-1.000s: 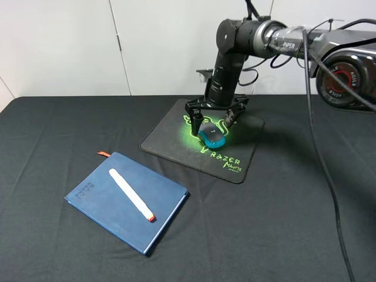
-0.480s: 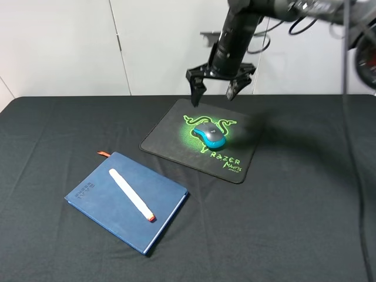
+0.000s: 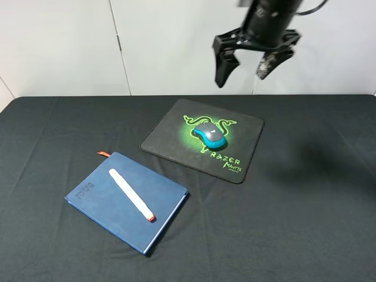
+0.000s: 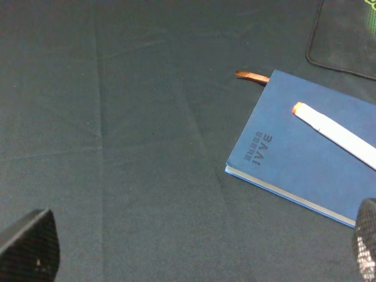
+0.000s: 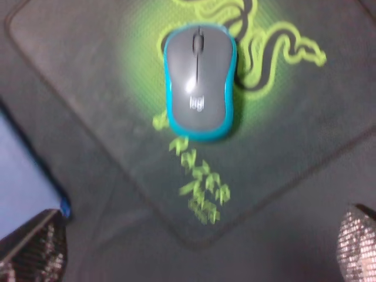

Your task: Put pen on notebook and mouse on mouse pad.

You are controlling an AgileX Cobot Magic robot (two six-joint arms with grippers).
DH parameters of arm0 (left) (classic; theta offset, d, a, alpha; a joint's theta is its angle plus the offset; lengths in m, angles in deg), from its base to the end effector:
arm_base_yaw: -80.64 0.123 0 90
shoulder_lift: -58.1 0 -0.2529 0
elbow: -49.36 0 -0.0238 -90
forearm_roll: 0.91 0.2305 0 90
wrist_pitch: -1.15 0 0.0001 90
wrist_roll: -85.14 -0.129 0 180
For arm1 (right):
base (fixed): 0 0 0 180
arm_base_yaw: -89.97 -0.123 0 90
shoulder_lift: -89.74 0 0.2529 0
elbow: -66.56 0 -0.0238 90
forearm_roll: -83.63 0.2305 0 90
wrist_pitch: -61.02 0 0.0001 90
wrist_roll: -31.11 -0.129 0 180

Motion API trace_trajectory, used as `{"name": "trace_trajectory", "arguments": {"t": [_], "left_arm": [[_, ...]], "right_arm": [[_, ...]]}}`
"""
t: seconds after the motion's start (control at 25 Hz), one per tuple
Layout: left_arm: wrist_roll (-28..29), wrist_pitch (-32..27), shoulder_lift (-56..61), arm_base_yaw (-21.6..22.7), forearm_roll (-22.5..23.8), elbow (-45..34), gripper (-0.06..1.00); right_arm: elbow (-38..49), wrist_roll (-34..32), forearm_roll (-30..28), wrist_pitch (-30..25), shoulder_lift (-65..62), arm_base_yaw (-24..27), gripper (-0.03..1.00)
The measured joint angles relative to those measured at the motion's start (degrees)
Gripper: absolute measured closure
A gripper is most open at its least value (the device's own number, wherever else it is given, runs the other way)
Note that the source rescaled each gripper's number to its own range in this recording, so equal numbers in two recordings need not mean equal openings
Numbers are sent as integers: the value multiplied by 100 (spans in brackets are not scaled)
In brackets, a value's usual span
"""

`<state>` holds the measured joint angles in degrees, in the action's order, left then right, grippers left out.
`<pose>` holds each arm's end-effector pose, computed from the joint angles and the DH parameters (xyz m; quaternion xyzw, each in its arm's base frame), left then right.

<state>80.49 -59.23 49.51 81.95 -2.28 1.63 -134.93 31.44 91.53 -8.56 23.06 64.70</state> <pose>0.0438 -0.0017 0.2504 0.0252 0.8508 0.0153 0.5246 0.3296 0.1740 0.2505 -0.2052 0.9630 0.1008 0.1427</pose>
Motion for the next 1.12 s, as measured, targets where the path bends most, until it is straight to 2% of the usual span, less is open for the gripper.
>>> {"name": "trace_trajectory", "arguments": {"t": [0.36, 0.6, 0.84, 1.12], "left_arm": [[0, 0, 0, 0, 0, 0, -6], [0, 0, 0, 0, 0, 0, -6], [0, 0, 0, 0, 0, 0, -6], [0, 0, 0, 0, 0, 0, -6]], "right_arm": [[1885, -32, 0, -6, -2085, 0, -3], [2839, -88, 0, -12, -3262, 0, -3], [3372, -113, 0, -17, -4087, 0, -3], [3469, -125, -22, -22, -4520, 0, -3]]}}
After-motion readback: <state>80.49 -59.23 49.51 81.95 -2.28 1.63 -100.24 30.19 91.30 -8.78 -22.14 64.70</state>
